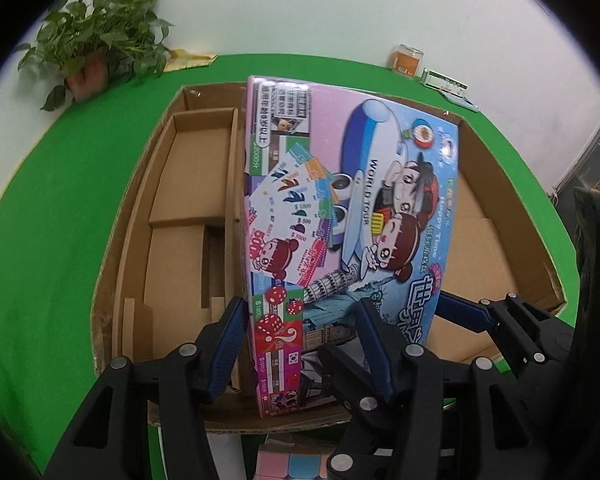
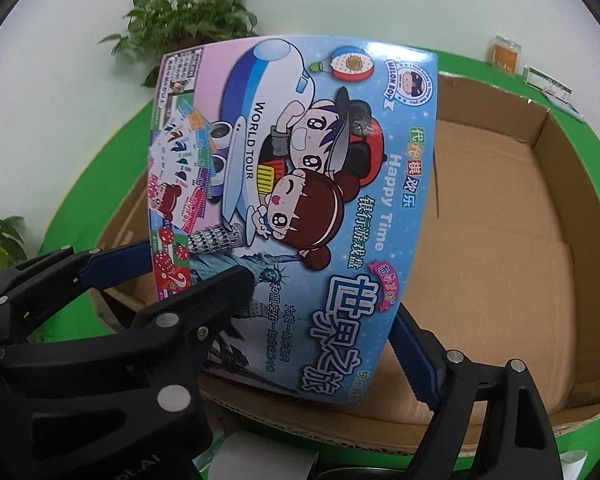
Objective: Organize rigid objects
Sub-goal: 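Lower the board game box into the cardboard box and release it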
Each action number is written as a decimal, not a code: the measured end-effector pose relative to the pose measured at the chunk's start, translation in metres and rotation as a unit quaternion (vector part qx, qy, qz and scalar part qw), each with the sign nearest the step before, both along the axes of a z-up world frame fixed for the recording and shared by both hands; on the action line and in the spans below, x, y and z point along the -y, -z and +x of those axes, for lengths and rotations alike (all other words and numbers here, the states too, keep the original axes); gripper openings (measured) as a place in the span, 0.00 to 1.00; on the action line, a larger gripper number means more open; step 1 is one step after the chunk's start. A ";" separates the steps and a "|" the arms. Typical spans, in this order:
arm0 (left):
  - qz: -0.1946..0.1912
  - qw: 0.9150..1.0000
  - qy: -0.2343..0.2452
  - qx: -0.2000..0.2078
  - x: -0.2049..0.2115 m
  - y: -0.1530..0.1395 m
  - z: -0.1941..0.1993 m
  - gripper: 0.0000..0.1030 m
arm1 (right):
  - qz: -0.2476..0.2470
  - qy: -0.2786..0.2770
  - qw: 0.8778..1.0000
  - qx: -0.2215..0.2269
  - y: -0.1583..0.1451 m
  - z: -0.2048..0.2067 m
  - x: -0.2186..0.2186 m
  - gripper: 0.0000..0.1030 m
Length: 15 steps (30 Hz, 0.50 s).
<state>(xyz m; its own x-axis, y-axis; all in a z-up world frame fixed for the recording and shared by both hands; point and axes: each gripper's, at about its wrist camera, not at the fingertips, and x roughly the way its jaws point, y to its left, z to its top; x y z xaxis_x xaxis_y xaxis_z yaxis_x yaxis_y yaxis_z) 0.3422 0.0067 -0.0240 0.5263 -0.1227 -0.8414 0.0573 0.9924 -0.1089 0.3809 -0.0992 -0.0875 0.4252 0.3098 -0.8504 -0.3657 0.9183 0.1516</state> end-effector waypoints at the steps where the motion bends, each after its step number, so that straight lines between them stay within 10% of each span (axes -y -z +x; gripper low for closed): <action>1: -0.001 1.000 -0.001 -0.003 -0.001 0.001 0.001 0.53 | -0.004 -0.003 1.000 -0.001 0.001 0.002 -0.002 0.80; 15: -0.024 0.999 0.008 -0.025 -0.016 0.009 0.010 0.46 | -0.013 -0.021 0.998 -0.066 0.020 0.028 -0.008 0.83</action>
<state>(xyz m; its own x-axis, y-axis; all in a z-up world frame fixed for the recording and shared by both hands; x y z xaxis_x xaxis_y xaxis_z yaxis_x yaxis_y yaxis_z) 0.3524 0.0223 -0.0335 0.4818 -0.1722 -0.8592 0.0665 0.9849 -0.1601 0.4090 -0.0916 -0.1074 0.2957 0.3025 -0.9061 -0.3817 0.9070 0.1782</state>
